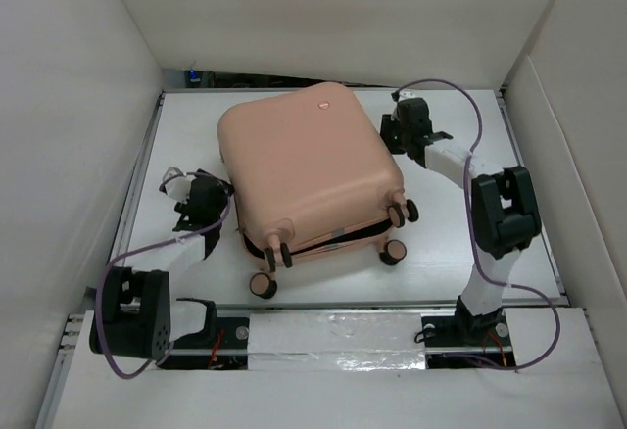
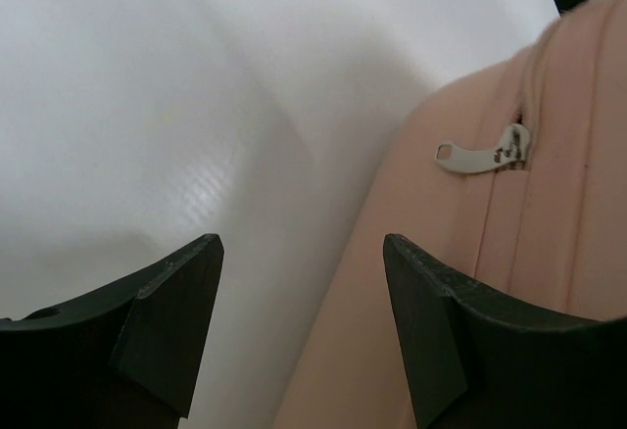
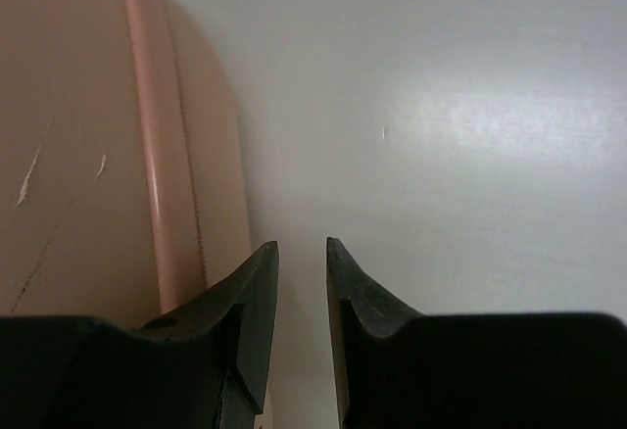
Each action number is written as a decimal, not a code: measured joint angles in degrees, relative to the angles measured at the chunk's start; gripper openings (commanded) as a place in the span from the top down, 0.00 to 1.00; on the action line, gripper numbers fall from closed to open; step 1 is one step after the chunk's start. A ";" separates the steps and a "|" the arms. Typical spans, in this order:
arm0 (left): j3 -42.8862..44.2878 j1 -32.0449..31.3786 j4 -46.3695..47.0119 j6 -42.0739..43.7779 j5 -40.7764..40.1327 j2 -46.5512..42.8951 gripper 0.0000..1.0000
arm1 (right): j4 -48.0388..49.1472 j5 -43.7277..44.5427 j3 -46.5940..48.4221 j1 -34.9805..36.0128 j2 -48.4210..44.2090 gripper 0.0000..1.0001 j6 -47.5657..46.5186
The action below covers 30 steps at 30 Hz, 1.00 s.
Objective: Pack the luggage
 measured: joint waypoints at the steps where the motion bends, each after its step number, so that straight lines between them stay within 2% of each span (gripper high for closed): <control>1: -1.25 -0.85 0.02 -0.13 -0.90 -1.38 0.36 | -1.66 -0.15 4.22 -0.35 2.56 0.68 -0.76; 4: -4.48 -2.97 0.31 -0.48 -1.73 -5.25 0.36 | -4.00 -1.29 17.14 -0.81 10.43 0.65 -1.68; 7: -6.71 -4.22 0.90 -0.61 -1.14 -7.87 0.36 | -7.06 -2.10 28.87 -1.09 15.12 0.40 -2.47; 8: -7.21 -4.37 1.38 -0.61 -0.74 -8.33 0.36 | -7.65 -2.62 31.47 -1.49 15.39 0.27 -2.16; 10: -7.98 -4.72 3.37 -0.37 0.81 -8.59 0.36 | -8.87 -5.40 33.46 -1.70 12.87 0.20 -1.46; 12: -8.85 -5.64 4.70 0.26 3.06 -8.57 0.36 | -8.61 -7.28 30.05 -1.77 6.95 0.20 -1.38; 13: -9.35 -6.16 5.03 0.61 4.22 -8.57 0.36 | -8.11 -7.87 26.08 -1.81 2.32 0.25 -1.16; 14: -9.84 -6.75 5.18 1.09 5.81 -8.48 0.36 | -6.08 -8.02 20.09 -2.08 -3.26 0.59 -0.66; 15: -10.27 -7.41 5.14 1.53 7.30 -8.31 0.36 | -3.89 -8.20 13.57 -2.43 -9.18 0.75 -0.26; 16: -10.47 -7.78 5.05 2.01 9.05 -8.13 0.36 | -1.75 -8.07 6.08 -2.64 -15.98 0.99 1.27; 19: -10.67 -8.41 5.46 2.67 12.33 -6.80 0.36 | 4.59 -5.11 -15.34 -2.60 -35.91 1.00 4.92; 22: -10.80 -8.41 5.60 3.19 14.60 -6.62 0.37 | 5.18 -2.23 -28.89 1.51 -49.83 1.00 7.02; 27: -11.02 -8.55 4.46 3.50 14.93 -10.36 0.35 | -1.40 5.40 -42.16 4.83 -63.32 1.00 9.79; 30: -10.75 -8.79 3.87 3.76 12.74 -15.72 0.31 | -7.45 10.29 -45.55 4.70 -68.89 1.00 10.78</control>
